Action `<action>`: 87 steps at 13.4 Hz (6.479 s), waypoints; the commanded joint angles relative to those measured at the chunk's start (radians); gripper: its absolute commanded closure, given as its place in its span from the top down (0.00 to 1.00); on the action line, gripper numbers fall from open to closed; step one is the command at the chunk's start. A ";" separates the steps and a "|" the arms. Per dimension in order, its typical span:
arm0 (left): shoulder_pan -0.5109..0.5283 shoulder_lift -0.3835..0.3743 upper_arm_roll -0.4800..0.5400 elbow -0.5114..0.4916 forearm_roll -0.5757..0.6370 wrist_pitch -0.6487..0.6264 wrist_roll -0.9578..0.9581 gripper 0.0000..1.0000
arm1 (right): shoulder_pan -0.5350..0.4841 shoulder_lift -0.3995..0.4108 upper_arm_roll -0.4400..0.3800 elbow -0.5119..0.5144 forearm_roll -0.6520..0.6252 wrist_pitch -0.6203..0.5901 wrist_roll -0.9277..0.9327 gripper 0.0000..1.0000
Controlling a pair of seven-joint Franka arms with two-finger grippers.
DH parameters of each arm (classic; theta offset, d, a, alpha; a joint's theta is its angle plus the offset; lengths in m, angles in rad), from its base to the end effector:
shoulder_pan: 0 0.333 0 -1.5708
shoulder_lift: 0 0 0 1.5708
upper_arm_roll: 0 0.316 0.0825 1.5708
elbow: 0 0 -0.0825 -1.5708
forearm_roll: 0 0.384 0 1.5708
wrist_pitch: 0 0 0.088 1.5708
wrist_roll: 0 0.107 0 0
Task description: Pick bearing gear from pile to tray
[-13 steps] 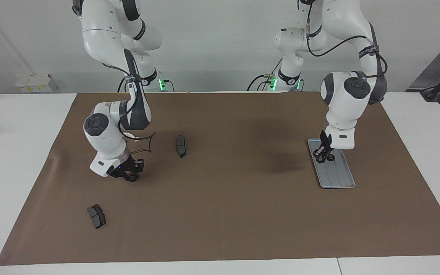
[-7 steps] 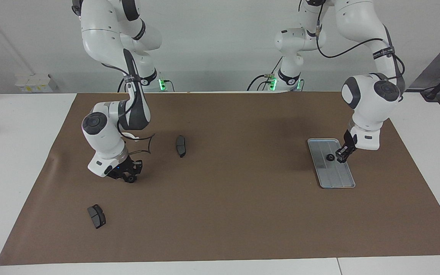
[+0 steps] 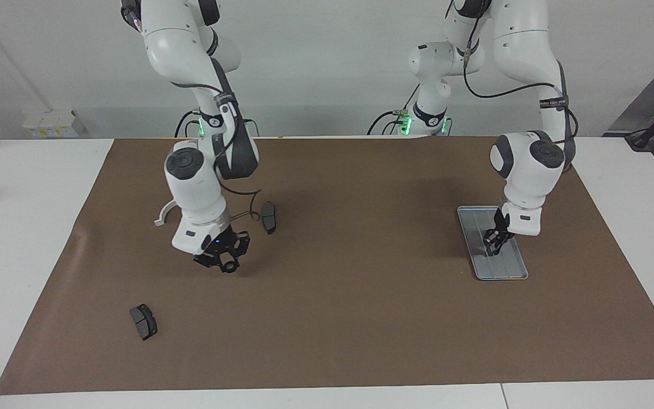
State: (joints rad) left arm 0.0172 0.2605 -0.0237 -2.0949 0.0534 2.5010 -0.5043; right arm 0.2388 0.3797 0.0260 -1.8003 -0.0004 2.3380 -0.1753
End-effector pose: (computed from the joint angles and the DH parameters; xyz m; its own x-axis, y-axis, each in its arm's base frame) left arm 0.5937 -0.0039 0.3111 0.8863 0.4409 0.1419 0.4396 -0.8972 0.0421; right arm 0.6370 0.1713 0.3521 0.8939 0.4200 0.1567 0.4225 -0.9062 0.0183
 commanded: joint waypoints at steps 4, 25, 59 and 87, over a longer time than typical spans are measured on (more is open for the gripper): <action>-0.026 -0.015 0.008 0.029 -0.014 -0.034 0.016 1.00 | 0.218 0.001 0.000 0.026 0.008 0.128 0.196 0.19; -0.288 -0.014 -0.018 0.362 -0.052 -0.401 -0.359 1.00 | 0.366 0.013 -0.011 0.045 0.019 0.129 0.312 0.77; -0.255 -0.110 -0.018 0.175 0.051 -0.396 -0.495 0.00 | -0.177 -0.401 -0.011 0.203 0.020 -0.807 0.304 1.00; -0.010 -0.204 -0.013 -0.203 0.009 -0.071 -0.071 1.00 | -0.179 -0.401 -0.009 0.205 0.022 -0.806 0.304 1.00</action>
State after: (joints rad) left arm 0.0171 0.0659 -0.0448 -2.3257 0.0761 2.4355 -0.6244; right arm 0.0726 0.0035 0.0108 -1.5693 0.0003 1.5332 0.1311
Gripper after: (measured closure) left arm 0.141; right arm 0.000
